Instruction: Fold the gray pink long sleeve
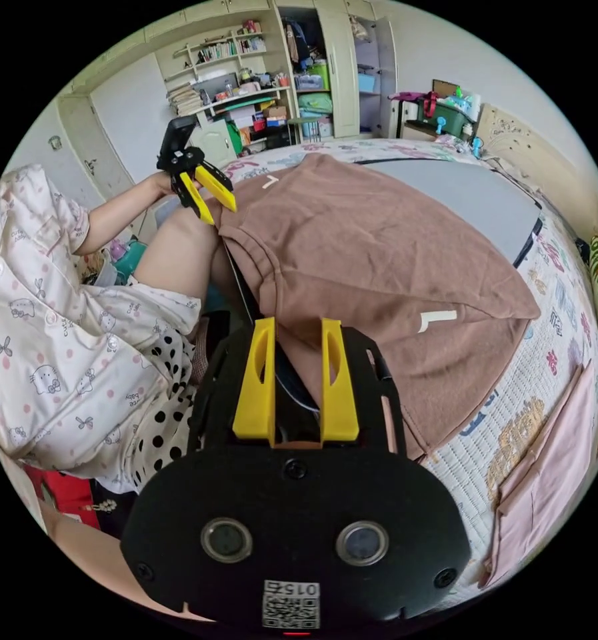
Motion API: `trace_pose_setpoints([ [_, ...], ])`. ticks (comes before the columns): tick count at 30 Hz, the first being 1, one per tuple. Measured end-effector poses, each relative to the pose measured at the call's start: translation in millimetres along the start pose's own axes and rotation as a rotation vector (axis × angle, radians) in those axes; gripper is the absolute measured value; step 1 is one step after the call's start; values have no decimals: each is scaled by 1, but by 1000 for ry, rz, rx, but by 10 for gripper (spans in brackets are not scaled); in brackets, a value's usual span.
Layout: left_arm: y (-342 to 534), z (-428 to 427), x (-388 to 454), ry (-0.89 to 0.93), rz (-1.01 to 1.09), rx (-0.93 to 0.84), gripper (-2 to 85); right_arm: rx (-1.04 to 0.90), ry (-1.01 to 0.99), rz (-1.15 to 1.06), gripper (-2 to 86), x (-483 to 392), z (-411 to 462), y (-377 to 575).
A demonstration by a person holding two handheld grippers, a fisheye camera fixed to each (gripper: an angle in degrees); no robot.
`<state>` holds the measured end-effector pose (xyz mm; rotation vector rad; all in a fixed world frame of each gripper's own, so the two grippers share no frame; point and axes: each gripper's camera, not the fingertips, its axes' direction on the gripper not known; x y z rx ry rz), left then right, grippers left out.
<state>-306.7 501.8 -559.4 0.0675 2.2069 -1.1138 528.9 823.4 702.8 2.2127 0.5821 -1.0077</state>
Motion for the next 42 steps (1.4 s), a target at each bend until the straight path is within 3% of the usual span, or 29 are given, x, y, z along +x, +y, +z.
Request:
trace_pose_setpoints([
  [12,-46,-10,-9,-25,21,-55,101,-60,1,3,80,28,51,-26],
  [16,-53,-17,-5,-39,19,-98,64,-78,20,33,10,33,61,-36],
  [21,-50,-48,5,-76,18,-63,18,-15,-46,125,-7,53,55,-39],
  [30,-40,-139,-53,-58,-106,224,6,-7,-31,70,-9,105,38,-99],
  [33,-92,-175,-114,-151,-132,272,10,15,132,89,-7,176,6,-180],
  [35,-152,-224,-198,-313,-355,442,19,241,301,317,0,263,-48,-275],
  [38,-181,-268,-256,-346,-658,796,57,549,315,573,51,328,-96,-347],
  [40,-188,-270,-251,-271,-654,886,80,619,212,555,73,335,-94,-359],
  [42,-187,-258,-225,-198,-493,858,82,582,101,437,90,325,-77,-354],
])
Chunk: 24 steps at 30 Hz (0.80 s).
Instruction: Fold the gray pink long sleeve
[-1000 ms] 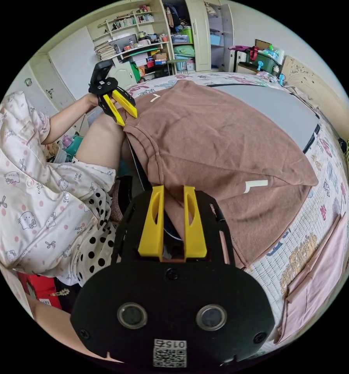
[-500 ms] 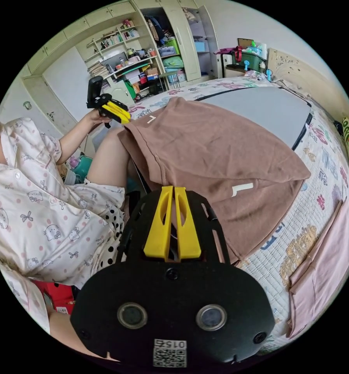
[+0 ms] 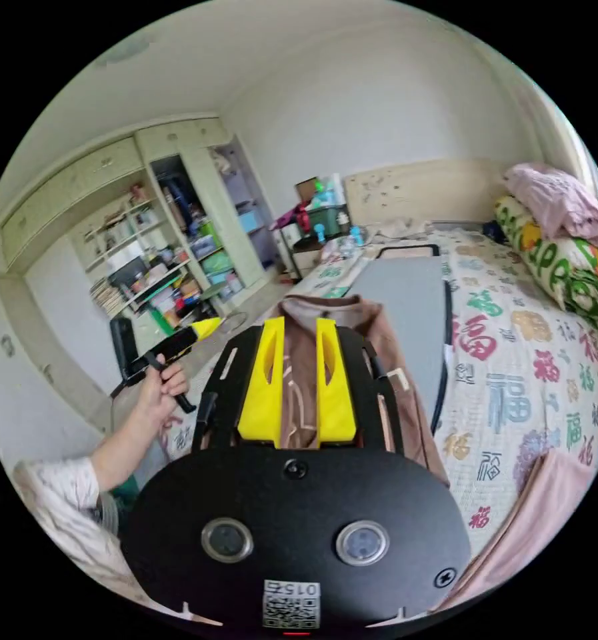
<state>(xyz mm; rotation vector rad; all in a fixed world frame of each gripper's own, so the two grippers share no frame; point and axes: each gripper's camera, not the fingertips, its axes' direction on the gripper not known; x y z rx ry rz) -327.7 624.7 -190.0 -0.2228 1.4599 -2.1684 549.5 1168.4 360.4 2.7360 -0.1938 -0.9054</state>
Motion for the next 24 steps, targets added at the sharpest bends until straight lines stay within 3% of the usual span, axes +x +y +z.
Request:
trace_pose_setpoints([
  [3,78,-8,23,60,149,-199,82,-143,-74,-155,104,-1,8,91],
  [7,217,-33,21,169,78,-462,85,-400,-126,-160,107,22,19,254],
  [10,287,-56,45,124,72,-571,90,-453,-146,-136,113,15,10,344],
  [15,340,-85,119,16,174,-526,103,-350,-131,-71,114,2,-18,414],
  [20,356,-69,163,-82,227,-567,108,-347,-15,-397,124,-49,-11,424],
  [24,374,-68,163,-142,160,-555,92,-409,-23,-441,137,-49,12,430],
])
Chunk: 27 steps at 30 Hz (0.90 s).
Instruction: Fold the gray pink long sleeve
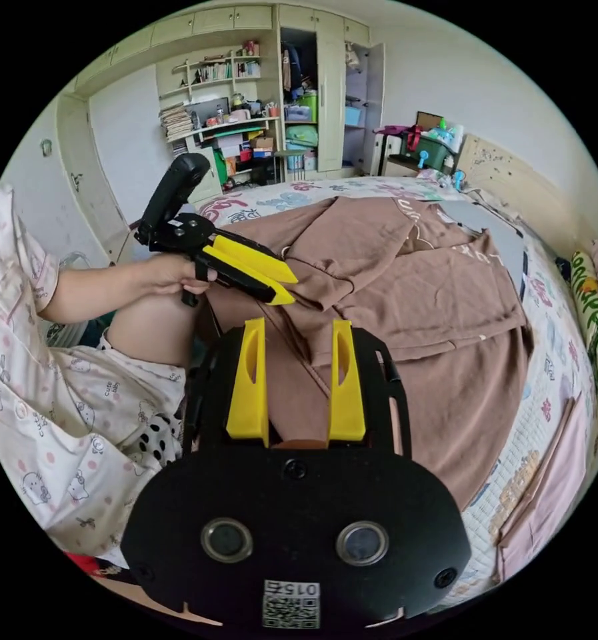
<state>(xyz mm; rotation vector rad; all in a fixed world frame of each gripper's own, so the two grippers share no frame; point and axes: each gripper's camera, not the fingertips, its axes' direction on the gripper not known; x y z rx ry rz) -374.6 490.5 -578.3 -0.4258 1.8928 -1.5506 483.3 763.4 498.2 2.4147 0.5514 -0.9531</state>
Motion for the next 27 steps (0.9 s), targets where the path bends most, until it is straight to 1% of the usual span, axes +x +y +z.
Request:
trace_pose_setpoints([
  [2,11,0,6,-38,12,35,80,-88,-12,25,136,8,24,4],
  [4,19,2,15,-80,37,61,77,-141,32,33,128,12,41,10],
  [5,24,3,22,-118,52,79,76,-121,69,33,118,13,43,15],
  [8,35,5,31,-159,37,113,75,-116,97,16,113,19,51,27],
  [12,39,7,26,-138,-1,113,72,-102,86,25,104,34,56,40],
  [15,42,11,22,-134,-12,110,65,-79,39,94,90,55,59,51],
  [17,45,13,14,-124,-43,115,46,-63,10,126,61,69,61,60],
  [18,47,14,10,-116,-59,120,40,-62,34,142,50,72,62,63],
  [19,52,15,-2,-92,-114,138,30,-55,29,148,47,77,63,68],
  [21,60,17,-26,14,-201,167,20,-43,14,168,43,84,65,75],
  [23,73,24,-62,181,-322,195,12,-31,26,176,35,90,70,83],
  [24,76,27,-71,226,-352,201,11,-28,26,177,34,91,71,85],
  [26,91,41,-102,394,-449,224,6,-19,18,191,30,96,75,93],
  [27,93,43,-107,420,-461,228,5,-15,15,194,29,97,76,96],
])
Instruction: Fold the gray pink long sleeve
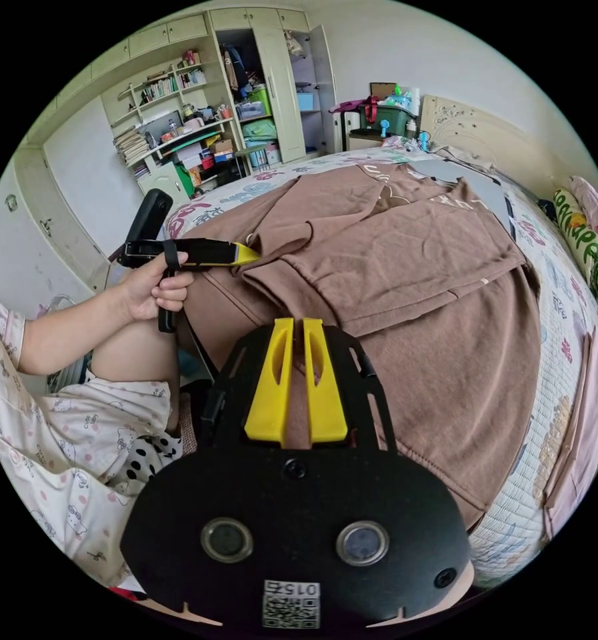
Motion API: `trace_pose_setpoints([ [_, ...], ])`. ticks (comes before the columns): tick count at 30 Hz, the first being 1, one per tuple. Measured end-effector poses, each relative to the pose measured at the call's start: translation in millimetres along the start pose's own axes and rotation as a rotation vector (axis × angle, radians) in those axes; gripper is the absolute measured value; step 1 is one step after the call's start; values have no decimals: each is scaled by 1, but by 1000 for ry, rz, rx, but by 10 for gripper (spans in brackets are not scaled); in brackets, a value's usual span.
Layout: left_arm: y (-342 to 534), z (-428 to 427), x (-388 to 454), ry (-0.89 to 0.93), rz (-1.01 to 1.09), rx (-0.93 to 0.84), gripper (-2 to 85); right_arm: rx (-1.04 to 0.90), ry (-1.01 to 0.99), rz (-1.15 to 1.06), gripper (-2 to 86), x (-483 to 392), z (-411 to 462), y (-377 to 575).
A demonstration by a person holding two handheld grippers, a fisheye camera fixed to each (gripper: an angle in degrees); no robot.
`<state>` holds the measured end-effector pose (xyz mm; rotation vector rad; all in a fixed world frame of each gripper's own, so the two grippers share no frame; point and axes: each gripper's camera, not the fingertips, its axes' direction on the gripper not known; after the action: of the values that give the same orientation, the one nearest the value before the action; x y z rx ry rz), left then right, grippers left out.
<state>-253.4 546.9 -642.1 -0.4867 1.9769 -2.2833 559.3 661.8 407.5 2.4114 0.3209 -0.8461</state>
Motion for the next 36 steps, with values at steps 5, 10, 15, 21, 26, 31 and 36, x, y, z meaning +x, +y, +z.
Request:
trace_pose_setpoints([
  [5,6,8,-6,-48,40,9,3,19,-35,48,42,12,9,14],
  [10,8,16,-23,-20,8,4,5,-92,113,-93,61,-18,29,2],
  [15,10,24,-33,-14,4,-4,6,-113,158,-153,58,-27,41,7],
  [21,15,35,-47,6,-5,-4,6,-125,245,-287,66,-53,49,23],
  [26,21,44,-53,7,-1,-3,7,-184,394,-522,64,-95,59,35],
  [31,27,51,-58,13,3,-2,6,-261,438,-663,55,-115,53,41],
  [36,34,58,-62,15,7,7,5,-284,555,-716,52,-149,56,36],
])
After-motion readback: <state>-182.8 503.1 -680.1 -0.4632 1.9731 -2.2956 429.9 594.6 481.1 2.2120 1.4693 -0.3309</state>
